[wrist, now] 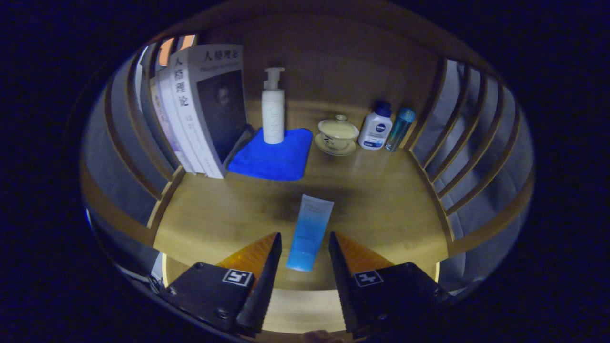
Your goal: Pull open the drawer, take out the items inside it, and place them on the countertop above the cabinet.
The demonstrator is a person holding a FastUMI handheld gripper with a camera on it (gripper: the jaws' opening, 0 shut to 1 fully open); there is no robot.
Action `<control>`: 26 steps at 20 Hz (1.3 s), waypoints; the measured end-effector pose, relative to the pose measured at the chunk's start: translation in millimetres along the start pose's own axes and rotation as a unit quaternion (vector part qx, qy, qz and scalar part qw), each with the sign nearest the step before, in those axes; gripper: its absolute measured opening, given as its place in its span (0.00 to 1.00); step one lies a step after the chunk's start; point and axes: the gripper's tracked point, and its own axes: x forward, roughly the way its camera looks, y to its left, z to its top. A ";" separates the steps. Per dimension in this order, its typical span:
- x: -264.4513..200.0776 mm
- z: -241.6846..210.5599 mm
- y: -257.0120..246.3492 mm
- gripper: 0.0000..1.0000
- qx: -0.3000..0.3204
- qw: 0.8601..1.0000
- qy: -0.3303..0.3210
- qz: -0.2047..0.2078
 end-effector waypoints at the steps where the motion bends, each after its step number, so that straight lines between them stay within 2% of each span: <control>1: -6.3 -5.7 2.8 0.68 -0.005 1.000 -0.001 0.007; 4: -31.8 -25.7 15.4 0.71 -0.014 0.999 -0.014 0.047; 7: -53.5 -50.1 10.3 0.79 -0.027 0.998 -0.028 0.057; 16: -117.3 -94.5 20.3 0.79 -0.044 0.989 -0.095 0.100; 26: -166.6 -153.9 8.0 0.78 -0.075 0.970 -0.207 0.105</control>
